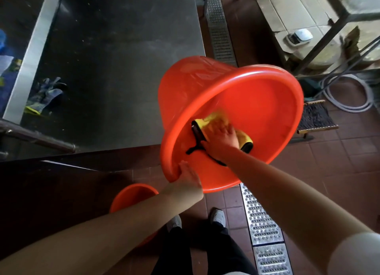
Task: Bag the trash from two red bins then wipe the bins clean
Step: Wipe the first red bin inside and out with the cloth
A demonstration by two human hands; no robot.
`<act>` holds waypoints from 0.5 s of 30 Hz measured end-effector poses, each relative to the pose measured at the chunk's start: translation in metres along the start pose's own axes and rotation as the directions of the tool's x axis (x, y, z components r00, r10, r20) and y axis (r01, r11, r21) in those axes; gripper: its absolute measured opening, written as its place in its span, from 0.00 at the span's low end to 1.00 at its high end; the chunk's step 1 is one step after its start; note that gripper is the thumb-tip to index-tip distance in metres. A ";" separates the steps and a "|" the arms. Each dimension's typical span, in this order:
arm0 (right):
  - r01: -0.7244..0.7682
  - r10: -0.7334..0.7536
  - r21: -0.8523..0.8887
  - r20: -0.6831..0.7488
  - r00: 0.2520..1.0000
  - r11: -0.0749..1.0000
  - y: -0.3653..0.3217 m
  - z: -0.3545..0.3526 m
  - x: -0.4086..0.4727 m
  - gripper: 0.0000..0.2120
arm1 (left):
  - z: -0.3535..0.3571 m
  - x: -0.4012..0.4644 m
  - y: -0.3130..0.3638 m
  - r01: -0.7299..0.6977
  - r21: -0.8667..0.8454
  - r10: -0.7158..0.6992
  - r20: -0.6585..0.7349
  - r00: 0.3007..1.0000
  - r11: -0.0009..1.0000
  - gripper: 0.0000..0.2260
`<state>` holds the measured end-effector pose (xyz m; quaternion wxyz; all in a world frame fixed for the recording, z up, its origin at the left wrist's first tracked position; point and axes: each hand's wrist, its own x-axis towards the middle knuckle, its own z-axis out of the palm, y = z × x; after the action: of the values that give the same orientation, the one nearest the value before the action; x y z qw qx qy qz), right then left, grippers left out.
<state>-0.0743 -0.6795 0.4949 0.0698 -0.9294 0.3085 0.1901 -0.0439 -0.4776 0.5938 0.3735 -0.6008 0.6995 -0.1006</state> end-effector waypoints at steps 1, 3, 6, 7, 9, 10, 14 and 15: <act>0.019 -0.021 0.075 0.022 1.000 0.997 -0.014 0.004 -0.006 0.34 | 0.000 0.000 -0.001 0.003 -0.009 -0.003 0.001 1.000 1.000 0.16; 0.077 -0.090 0.177 0.067 0.994 0.981 -0.025 0.010 -0.021 0.36 | -0.001 0.000 -0.004 0.001 -0.034 0.000 0.016 1.000 0.999 0.17; 0.126 -0.127 0.063 0.015 0.992 0.990 0.007 0.005 -0.027 0.32 | 0.001 -0.004 -0.005 0.015 -0.091 -0.014 0.007 1.000 0.996 0.17; 0.104 -0.104 0.013 0.000 0.995 0.995 0.021 0.002 -0.028 0.31 | 0.000 -0.004 -0.005 0.020 -0.099 -0.020 -0.004 1.000 0.995 0.17; 0.023 -0.023 -0.025 -0.009 1.000 0.999 0.031 -0.003 -0.030 0.30 | -0.004 -0.003 -0.005 0.011 -0.085 -0.012 -0.016 1.000 0.996 0.16; -0.010 0.010 -0.006 0.007 1.000 1.000 0.024 -0.004 -0.033 0.31 | -0.007 -0.002 -0.006 0.006 -0.066 -0.007 -0.019 1.000 0.998 0.16; 0.019 -0.032 0.217 0.056 0.998 0.976 -0.023 0.005 -0.057 0.35 | -0.011 -0.004 -0.009 0.071 -0.064 -0.074 -0.035 0.997 0.995 0.19; 0.048 -0.059 0.226 0.043 0.997 0.973 -0.021 0.007 -0.062 0.34 | -0.010 -0.006 -0.010 0.077 -0.051 -0.079 -0.038 0.996 0.996 0.20</act>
<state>-0.1095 -0.6272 0.5138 0.1870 -0.9186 0.3010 0.1751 -0.0428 -0.4780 0.6087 0.3403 -0.6345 0.6852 -0.1100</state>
